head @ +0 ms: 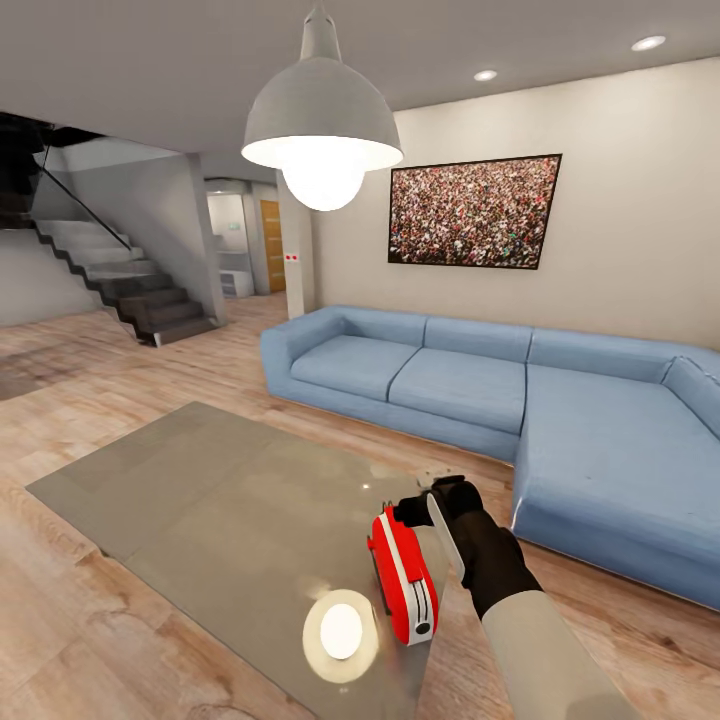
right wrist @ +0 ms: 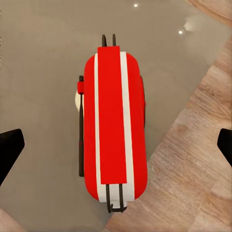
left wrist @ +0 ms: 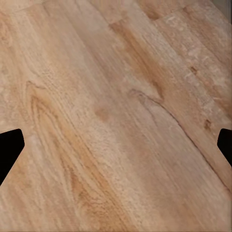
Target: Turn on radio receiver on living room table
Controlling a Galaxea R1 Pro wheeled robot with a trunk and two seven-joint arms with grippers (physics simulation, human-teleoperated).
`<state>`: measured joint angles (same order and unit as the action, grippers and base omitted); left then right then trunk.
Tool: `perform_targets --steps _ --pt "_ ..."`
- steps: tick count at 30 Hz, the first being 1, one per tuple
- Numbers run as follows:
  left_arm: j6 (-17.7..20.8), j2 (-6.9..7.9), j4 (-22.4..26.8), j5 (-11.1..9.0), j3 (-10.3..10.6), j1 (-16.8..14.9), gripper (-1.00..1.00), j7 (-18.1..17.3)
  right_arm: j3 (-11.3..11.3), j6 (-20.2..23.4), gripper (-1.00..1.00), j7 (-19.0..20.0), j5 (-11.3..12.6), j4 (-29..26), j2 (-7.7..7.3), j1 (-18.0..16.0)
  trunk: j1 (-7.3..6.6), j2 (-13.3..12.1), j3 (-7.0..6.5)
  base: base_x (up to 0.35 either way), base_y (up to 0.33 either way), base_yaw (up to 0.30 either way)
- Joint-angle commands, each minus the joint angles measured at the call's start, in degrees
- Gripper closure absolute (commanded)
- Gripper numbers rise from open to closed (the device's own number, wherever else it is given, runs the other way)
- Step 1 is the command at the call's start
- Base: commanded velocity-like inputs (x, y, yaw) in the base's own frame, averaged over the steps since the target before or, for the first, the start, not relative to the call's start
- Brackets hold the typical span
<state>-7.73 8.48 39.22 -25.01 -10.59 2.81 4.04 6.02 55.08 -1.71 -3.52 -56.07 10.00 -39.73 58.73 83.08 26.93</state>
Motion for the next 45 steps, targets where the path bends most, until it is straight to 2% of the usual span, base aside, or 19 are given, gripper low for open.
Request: perform_targets --steps 1,6,8,9,11,15,24,45 --pt "0.0 -0.05 0.0 0.1 0.0 0.0 -1.0 0.0 0.0 0.0 -1.0 0.0 0.0 0.0 0.0 0.0 0.0 0.0 0.0 0.0 0.0 0.0" --pt "0.0 -0.08 0.1 0.1 0.0 0.0 -1.0 0.0 0.0 -0.2 -1.0 1.3 0.1 0.0 0.0 0.0 0.0 0.0 0.0 0.0 0.0 0.0" --pt "-0.1 -0.11 0.1 0.1 0.0 0.0 -1.0 0.0 0.2 -0.3 -1.0 3.5 -0.1 0.1 -1.11 0.0 0.0 0.0 0.0 0.0 0.0 0.0" --pt "0.0 -0.07 0.1 0.1 0.0 0.0 -1.0 0.0 0.8 -0.4 -1.0 4.7 -0.6 0.1 -1.93 0.0 0.0 0.0 0.0 0.0 0.0 0.0" --pt "0.0 -0.03 0.1 0.1 0.0 0.0 -1.0 0.0 2.0 -0.5 -1.0 5.3 -1.3 0.1 -2.55 0.0 0.0 0.0 0.0 0.0 0.0 0.0" --pt "0.2 -0.04 0.1 0.1 0.0 0.0 -1.0 -0.1 3.4 -0.6 -1.0 5.8 -2.3 0.1 -3.12 0.0 0.0 0.0 0.0 0.0 0.0 0.0" --pt "0.3 -0.48 0.1 0.2 0.1 0.0 -1.0 -0.1 3.7 -0.7 -1.0 6.1 -2.3 0.1 -4.44 0.0 0.0 0.0 0.0 0.0 0.0 0.0" --pt "-0.2 -1.26 0.1 0.3 0.1 0.0 -1.0 0.1 4.0 -0.8 -1.0 6.4 -2.1 0.1 -4.1 0.0 4.61 8.4 3.77 0.0 0.0 0.0"
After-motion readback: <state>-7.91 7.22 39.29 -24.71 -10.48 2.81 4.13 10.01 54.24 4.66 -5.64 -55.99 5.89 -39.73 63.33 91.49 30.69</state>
